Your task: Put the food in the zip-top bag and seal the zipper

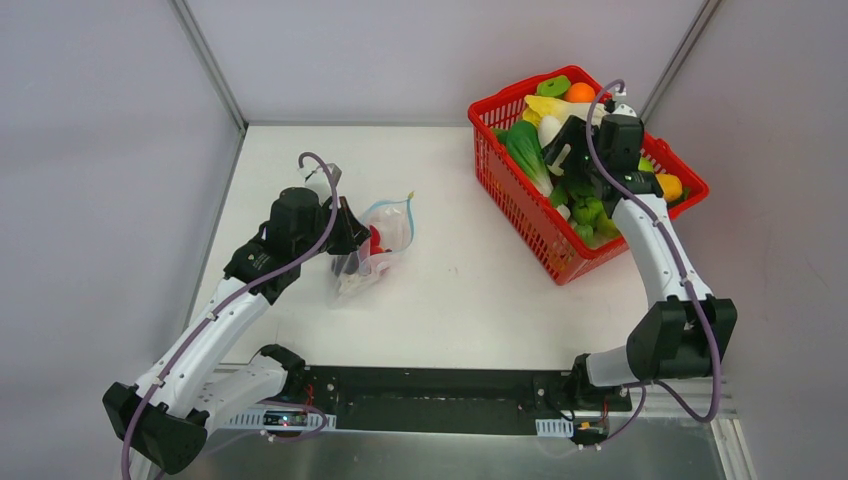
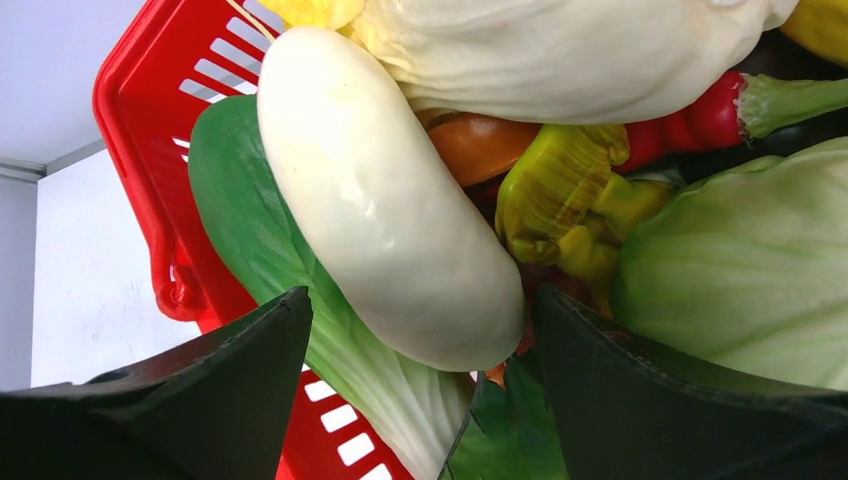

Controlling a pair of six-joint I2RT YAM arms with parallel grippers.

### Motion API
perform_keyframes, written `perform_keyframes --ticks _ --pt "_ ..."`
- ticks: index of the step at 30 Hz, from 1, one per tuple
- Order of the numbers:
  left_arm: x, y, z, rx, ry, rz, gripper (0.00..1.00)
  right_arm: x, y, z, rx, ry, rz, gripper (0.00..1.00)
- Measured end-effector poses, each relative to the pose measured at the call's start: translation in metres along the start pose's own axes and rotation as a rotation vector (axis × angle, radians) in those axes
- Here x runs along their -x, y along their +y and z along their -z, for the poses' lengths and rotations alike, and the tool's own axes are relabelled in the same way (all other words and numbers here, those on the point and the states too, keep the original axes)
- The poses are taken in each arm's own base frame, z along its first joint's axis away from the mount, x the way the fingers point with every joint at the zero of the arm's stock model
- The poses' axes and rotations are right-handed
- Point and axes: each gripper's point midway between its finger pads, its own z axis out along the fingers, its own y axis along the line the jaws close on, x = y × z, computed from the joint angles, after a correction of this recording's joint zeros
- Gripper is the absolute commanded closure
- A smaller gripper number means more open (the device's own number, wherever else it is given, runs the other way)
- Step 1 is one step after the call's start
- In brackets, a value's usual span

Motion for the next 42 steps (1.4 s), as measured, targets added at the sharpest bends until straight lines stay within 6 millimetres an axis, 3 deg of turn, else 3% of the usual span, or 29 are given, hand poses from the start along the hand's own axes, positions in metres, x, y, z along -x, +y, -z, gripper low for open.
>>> perform_keyframes --ticks 5,9,12,18,23,30,34,38,42 --pt "0.0 -0.001 0.0 -0.004 0.002 0.0 1.0 0.0 -0.003 -0.006 -0.008 -0.002 0.011 0.29" --pt "-0.001 -0.001 0.0 -0.006 0.003 0.0 1.0 -0.002 -0.004 -0.01 -0.01 0.002 0.009 0.51" --pt "-0.001 -0.001 0.0 -0.006 0.003 0.0 1.0 0.002 -0.001 -0.011 0.0 -0.014 0.012 0.59" --pt "-0.001 0.0 0.0 -0.004 0.005 0.0 1.0 0.004 0.003 -0.005 0.023 -0.037 0.01 0.62" --pt "-0.001 -0.001 0.0 -0.005 0.005 0.0 1.0 0.01 0.016 0.022 0.091 -0.076 0.0 0.62" --pt "-0.002 -0.001 0.0 -0.007 0.006 0.0 1.0 0.022 0.044 0.064 0.235 -0.15 -0.015 0.62" --pt "-0.002 -0.002 -0.001 -0.013 0.009 0.001 1.0 0.02 0.073 0.08 0.397 -0.118 -0.037 0.62" --pt "-0.003 -0.004 -0.002 -0.022 0.016 0.001 1.0 0.01 0.106 0.095 0.571 -0.067 -0.039 0.62" --pt "-0.003 -0.005 -0.002 -0.029 0.018 0.001 1.0 -0.014 0.149 0.116 0.761 0.005 0.01 0.62"
